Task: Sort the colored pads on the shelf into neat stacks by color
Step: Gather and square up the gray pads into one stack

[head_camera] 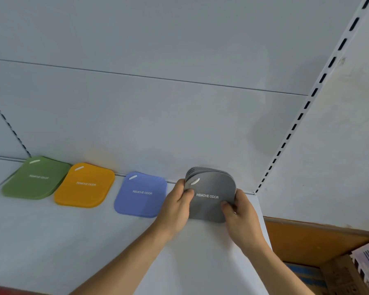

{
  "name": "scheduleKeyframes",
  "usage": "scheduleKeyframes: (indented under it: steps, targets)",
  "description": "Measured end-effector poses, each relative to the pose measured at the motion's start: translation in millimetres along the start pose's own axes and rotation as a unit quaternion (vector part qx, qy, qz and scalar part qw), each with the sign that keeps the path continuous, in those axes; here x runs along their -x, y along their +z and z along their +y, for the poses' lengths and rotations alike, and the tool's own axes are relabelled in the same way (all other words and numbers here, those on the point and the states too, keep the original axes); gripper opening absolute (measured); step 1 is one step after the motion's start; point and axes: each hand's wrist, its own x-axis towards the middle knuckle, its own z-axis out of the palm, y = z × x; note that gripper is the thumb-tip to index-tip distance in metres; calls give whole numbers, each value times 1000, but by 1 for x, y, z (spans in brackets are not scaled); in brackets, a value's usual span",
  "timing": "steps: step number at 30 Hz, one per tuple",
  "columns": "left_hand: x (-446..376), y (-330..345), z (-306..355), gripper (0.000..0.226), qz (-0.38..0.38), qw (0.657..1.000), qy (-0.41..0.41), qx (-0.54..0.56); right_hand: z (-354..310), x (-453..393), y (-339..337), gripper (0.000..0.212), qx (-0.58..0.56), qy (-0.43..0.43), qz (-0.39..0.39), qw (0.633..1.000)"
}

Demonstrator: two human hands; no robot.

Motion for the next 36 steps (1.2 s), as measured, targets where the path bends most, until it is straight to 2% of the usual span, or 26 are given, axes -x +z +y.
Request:
scheduleKeyframes:
  steps: [4,8,10,12,17,26,28,31,33,36]
  targets:
    - [-21,-11,0,17,-20,981,-70,-180,-5,-11,-5,17,85,30,-25,996]
    - [-32,-10,1,14,8,947,-28,-321,-4,-22,-5,13,152,40,-34,987]
    - [-33,-10,2,23,17,937,-17,-347,-4,-26,-3,18,176,42,-56,982]
    - [-32,-11,3,29,24,929,-1,-370,-3,-26,0,32,187,42,-68,979]
    - [-30,-12,-3,32,42,915,54,-399,3,-27,7,57,184,31,-32,982]
    - [-25,-14,-17,29,57,902,109,-413,20,-25,14,52,268,-73,5,961]
    - [-22,-14,-18,28,58,879,140,-452,23,-22,14,50,301,-101,22,948]
    - [-13,-19,-21,38,75,816,217,-530,22,-15,7,49,329,-121,32,936]
    - [-5,-24,-24,55,63,784,244,-567,25,-9,-3,52,344,-153,1,926]
    - [2,-31,-32,70,0,759,252,-600,33,-5,-13,67,401,-201,-56,892]
